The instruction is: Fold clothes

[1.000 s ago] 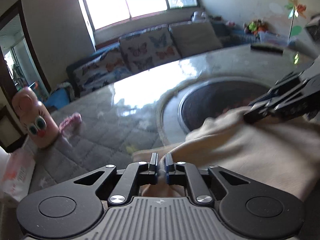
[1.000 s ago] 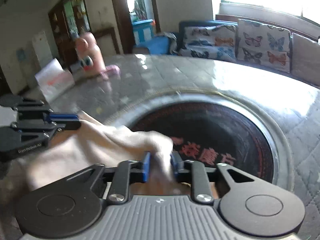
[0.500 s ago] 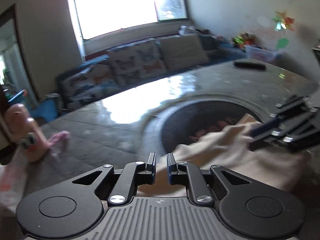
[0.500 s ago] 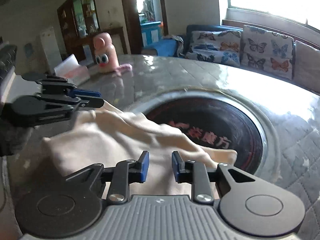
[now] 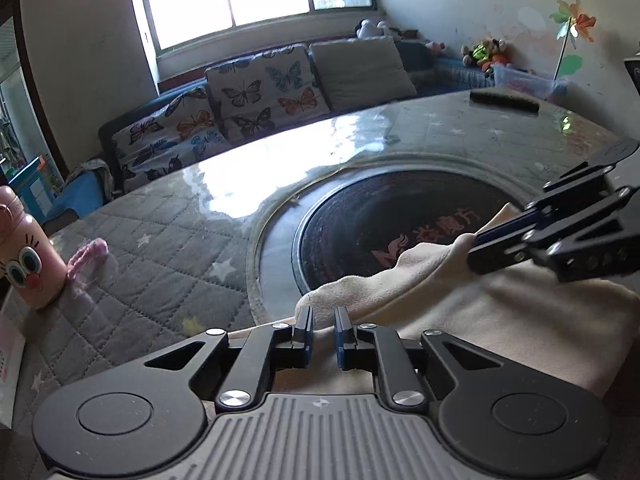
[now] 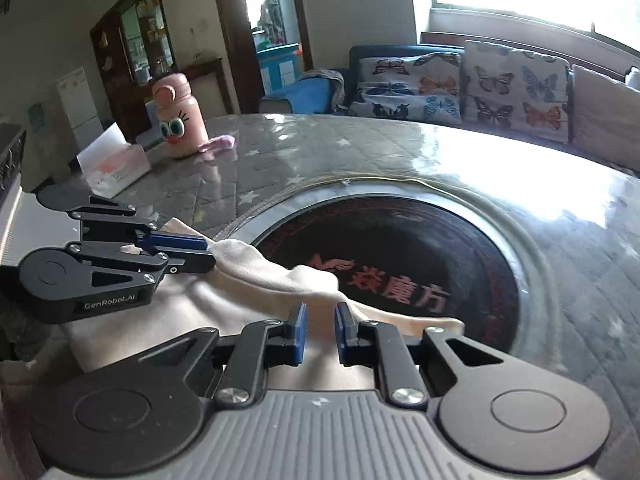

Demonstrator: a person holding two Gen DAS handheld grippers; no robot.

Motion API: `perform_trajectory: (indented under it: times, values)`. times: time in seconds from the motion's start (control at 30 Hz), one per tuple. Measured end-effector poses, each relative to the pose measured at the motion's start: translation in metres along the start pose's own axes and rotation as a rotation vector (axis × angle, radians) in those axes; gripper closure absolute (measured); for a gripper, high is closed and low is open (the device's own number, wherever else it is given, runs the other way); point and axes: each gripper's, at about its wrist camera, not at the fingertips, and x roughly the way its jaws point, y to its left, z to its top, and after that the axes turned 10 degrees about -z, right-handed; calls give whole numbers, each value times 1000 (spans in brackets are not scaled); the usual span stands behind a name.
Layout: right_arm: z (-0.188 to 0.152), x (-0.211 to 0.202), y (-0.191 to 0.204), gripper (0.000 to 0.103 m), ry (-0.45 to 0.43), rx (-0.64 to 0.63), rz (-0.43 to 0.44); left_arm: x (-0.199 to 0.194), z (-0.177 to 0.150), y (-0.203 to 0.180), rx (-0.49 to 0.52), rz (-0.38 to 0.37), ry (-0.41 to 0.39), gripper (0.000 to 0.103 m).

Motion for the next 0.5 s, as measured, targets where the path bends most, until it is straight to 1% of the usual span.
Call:
perform_trajectory:
  times: [0.1, 0.23, 0.5]
  values:
    - [2, 12, 4, 90, 28, -2, -16, -4, -2, 3, -21, -5, -10, 88]
    - [3, 0, 8, 89, 10, -18, -13, -28, -7, 2, -28, -7, -45, 88]
    - [-20, -43, 47, 86, -34, -143, 118, -86, -45, -23, 47, -52, -92, 88]
